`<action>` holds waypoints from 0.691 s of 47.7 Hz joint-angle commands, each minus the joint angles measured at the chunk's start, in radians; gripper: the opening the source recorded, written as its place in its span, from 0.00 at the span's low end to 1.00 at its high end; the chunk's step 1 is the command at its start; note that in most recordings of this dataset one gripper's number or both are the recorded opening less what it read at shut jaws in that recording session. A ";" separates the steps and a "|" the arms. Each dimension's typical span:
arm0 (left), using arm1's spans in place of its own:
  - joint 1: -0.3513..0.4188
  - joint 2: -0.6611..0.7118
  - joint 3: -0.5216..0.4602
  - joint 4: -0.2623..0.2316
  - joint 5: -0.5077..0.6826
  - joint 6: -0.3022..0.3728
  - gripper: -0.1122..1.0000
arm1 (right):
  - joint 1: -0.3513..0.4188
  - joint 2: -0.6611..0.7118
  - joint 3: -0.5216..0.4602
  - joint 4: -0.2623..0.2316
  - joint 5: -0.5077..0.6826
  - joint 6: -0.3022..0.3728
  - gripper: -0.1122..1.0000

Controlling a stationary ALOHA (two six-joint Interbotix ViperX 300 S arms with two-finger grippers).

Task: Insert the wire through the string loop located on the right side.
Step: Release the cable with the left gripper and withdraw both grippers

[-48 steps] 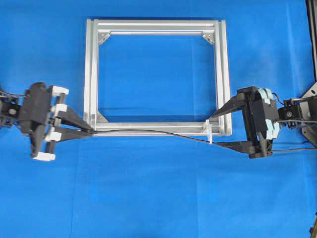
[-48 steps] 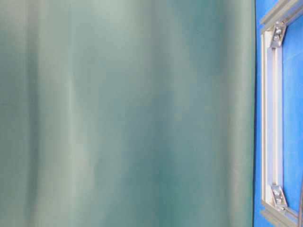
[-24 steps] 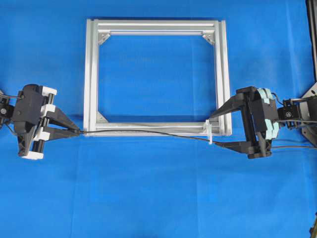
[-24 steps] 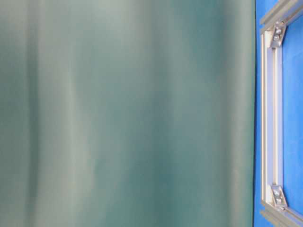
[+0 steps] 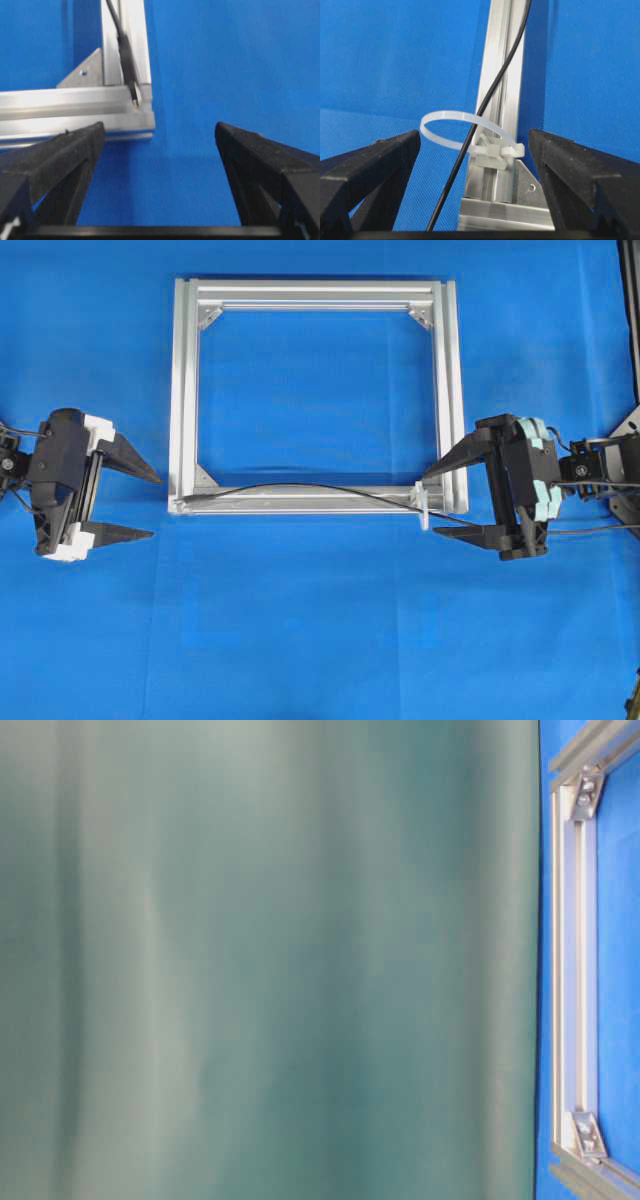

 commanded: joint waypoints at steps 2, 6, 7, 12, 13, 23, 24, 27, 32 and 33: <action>0.011 -0.009 -0.008 -0.002 0.003 -0.005 0.86 | -0.002 -0.014 -0.018 0.002 0.000 0.002 0.94; 0.011 -0.012 -0.009 -0.002 0.003 -0.005 0.84 | -0.002 -0.014 -0.018 0.003 0.002 0.000 0.94; 0.011 -0.014 -0.011 -0.002 0.003 -0.005 0.84 | -0.003 -0.015 -0.020 0.002 0.002 0.000 0.94; 0.011 -0.023 -0.018 -0.002 0.003 -0.003 0.84 | -0.002 -0.029 -0.032 0.003 0.021 0.000 0.94; 0.011 -0.025 -0.021 -0.002 0.003 -0.003 0.84 | -0.003 -0.035 -0.035 0.003 0.031 0.000 0.94; 0.014 -0.078 -0.058 -0.002 0.005 0.008 0.84 | -0.003 -0.144 -0.084 0.002 0.173 -0.006 0.94; 0.014 -0.083 -0.061 -0.002 0.005 0.008 0.84 | -0.005 -0.156 -0.087 0.002 0.189 -0.006 0.94; 0.017 -0.101 -0.066 0.000 0.005 0.008 0.84 | -0.011 -0.192 -0.094 0.002 0.224 -0.006 0.94; 0.028 -0.121 -0.072 0.000 0.005 0.008 0.84 | -0.025 -0.252 -0.091 0.002 0.264 -0.006 0.94; 0.029 -0.124 -0.071 0.000 0.006 0.008 0.84 | -0.026 -0.259 -0.089 0.002 0.267 -0.006 0.94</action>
